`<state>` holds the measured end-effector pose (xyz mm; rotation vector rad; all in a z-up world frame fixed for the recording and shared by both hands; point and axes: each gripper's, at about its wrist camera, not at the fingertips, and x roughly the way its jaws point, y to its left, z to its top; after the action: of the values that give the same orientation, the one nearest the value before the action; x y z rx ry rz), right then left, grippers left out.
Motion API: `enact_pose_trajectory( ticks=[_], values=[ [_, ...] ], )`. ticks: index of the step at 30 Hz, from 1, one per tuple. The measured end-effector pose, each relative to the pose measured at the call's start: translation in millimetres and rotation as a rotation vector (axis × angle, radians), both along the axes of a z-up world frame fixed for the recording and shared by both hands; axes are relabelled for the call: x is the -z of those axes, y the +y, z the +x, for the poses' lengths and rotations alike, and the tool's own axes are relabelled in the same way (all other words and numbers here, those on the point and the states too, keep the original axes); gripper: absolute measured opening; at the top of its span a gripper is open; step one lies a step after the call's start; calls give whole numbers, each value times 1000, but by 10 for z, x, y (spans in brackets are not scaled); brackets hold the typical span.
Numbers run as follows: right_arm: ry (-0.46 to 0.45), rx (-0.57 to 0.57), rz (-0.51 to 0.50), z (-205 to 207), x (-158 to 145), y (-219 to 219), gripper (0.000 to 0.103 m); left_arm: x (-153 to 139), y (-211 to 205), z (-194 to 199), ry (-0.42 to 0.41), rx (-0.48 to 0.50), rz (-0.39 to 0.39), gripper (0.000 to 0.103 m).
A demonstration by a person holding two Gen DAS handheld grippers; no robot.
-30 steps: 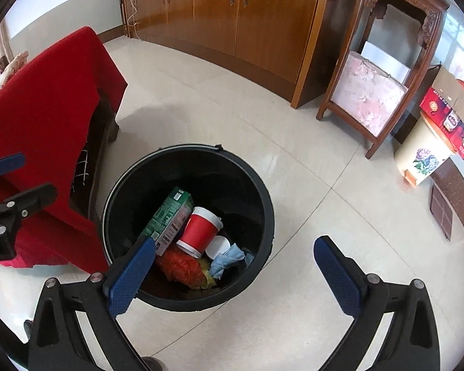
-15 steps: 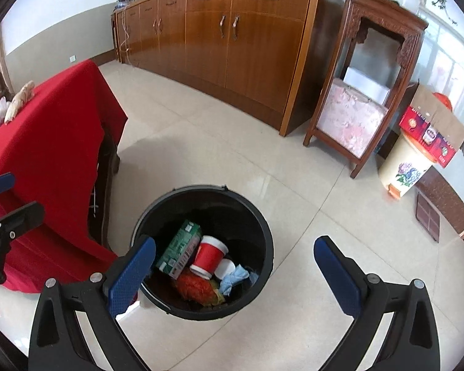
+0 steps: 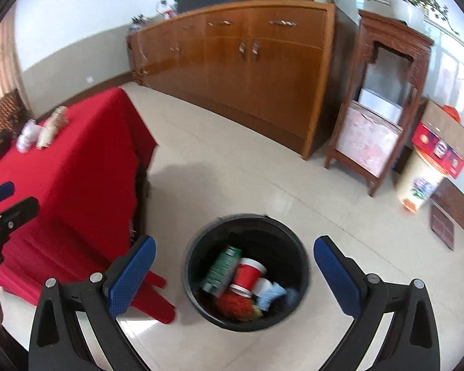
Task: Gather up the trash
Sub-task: 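Move both open tools back to the remaining table items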
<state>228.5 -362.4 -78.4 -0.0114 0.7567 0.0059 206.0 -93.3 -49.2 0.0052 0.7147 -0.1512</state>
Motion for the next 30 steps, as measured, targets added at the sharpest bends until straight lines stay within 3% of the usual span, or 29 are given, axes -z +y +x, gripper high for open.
enact_pose_trajectory(
  ticks=[8,22,30],
  values=[
    [-52,-125,11,135,-248,702,103,-99,654,-54,-34,-165,34,102],
    [-87,-307,3,412,-455,1911,103,-178,1594,-121,-52,-303,15,98],
    [-76,-371,8,666,-505,2485,92,-163,2057,28,-26,-353,17,87]
  ],
)
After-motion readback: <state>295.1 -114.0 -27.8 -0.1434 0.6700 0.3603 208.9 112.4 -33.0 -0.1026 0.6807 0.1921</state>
